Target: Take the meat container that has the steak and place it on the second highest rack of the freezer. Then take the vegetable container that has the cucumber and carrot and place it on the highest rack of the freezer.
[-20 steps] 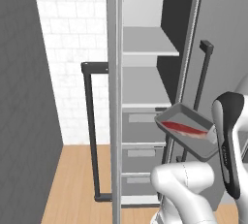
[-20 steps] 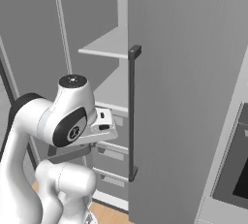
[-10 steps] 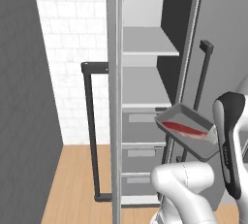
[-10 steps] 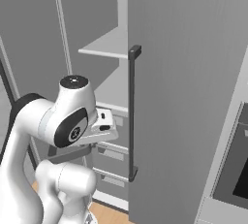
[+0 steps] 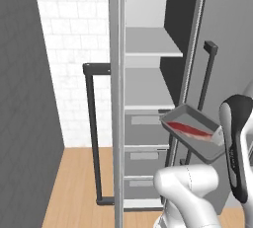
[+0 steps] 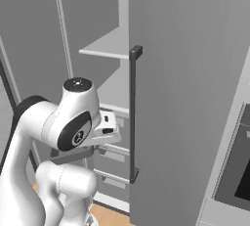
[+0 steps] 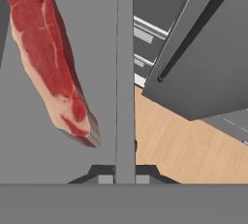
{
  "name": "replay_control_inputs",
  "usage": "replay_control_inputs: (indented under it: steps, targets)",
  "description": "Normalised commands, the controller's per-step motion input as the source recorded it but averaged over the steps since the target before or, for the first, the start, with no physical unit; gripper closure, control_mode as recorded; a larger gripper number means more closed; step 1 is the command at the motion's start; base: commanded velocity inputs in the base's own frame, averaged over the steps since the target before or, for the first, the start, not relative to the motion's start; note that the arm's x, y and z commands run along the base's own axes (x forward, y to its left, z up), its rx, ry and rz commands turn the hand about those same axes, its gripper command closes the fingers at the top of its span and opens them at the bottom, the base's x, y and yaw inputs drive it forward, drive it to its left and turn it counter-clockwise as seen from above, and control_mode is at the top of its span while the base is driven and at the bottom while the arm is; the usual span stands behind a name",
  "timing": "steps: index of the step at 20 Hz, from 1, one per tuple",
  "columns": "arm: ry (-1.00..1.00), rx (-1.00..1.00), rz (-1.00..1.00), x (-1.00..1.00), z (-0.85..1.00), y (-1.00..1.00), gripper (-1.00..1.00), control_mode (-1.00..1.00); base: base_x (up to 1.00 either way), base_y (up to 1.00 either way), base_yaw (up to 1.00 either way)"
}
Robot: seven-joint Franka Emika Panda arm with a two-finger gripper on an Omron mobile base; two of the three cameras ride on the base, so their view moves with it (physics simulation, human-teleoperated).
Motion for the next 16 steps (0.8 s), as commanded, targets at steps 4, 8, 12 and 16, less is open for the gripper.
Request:
replay_control_inputs:
  steps: [4,8,12,16]
  targets:
    - [-0.16,0.11,-0.14,0.21,0.14,0.17,1.0,-1.0,0.0,0.0,0.0]
    - [-0.19,0.13,-0.14,0.04,0.14,0.37,1.0,-1.0,0.0,0.0,0.0]
    - [-0.19,0.09,-0.08,0.14,0.01,0.45,1.0,-1.0,0.0,0.0,0.0]
    - [-0.11,0.0,-0.07,0.24,0.0,0.14,1.0,-1.0,0.0,0.0,0.0]
